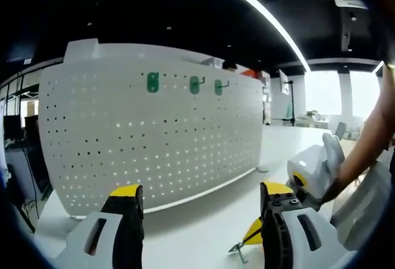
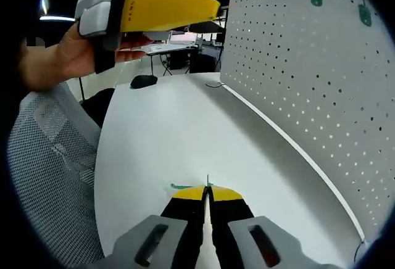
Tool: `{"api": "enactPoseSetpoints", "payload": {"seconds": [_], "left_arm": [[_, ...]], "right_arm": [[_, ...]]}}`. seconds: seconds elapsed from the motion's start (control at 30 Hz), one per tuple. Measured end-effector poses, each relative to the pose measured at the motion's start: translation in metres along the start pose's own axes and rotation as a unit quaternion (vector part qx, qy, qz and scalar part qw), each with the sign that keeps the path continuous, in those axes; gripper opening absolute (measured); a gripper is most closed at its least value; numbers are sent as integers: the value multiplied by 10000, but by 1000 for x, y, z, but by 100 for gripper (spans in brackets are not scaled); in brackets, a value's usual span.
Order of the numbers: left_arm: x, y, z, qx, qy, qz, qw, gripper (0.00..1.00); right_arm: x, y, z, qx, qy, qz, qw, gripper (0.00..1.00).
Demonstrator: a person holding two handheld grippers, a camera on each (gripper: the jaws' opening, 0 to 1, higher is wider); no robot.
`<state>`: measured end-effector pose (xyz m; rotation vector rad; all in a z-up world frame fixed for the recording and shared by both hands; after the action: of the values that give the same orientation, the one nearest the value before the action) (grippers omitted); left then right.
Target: Insert the hook assembly into the mounting plate slot until the hook locks in place.
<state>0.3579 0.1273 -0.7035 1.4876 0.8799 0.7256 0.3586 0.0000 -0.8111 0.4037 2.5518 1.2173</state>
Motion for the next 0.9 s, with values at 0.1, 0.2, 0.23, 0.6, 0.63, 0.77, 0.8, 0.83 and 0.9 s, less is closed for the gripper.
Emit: {"api": "enactPoseSetpoints", "payload": {"seconds": [0.1,0.2,0.23,0.6,0.63,0.77,0.8,0.83,0.9], "left_arm": [[0,0,0,-5,-9,1,10000,79],[-2,1,0,-5,-35,14,10000,79],[-2,1,0,-4,-43,21,10000,79],[-13,1,2,0,-233,146,9996,78],[-15,2,2,-5,-261,165,9995,77],[-20,2,2,-19,-362,253,9990,76],[-21,3,3,-23,-390,266,9989,76],[-23,2,3,-26,-417,284,9987,76],[-27,2,4,-6,-499,371,9981,75]], "right_arm": [[-7,1,-4,-19,-58,77,10000,0],[-16,3,-12,-15,-147,135,9998,0],[-18,4,-14,-18,-175,149,9997,0],[-45,18,-45,-40,-504,280,9983,0],[-47,20,-49,-60,-527,296,9982,0],[-55,30,-61,-113,-559,425,9975,0],[-57,32,-64,-122,-573,436,9973,0],[-58,34,-66,-123,-586,448,9972,0],[-61,38,-71,-137,-613,468,9969,0]]}}
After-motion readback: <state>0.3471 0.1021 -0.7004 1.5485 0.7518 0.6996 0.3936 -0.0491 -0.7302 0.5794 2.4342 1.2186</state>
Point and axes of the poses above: the point that each gripper's makers call its tool centre point, and the gripper's own axes: z roughly forward along the fingers, x roughly to its left, y roughly out of its top, the point moved 6 cm from there along -z, roughly backward along the fingers, and after that the axes turned 3 degrees about -z, right-handed, at the moved point
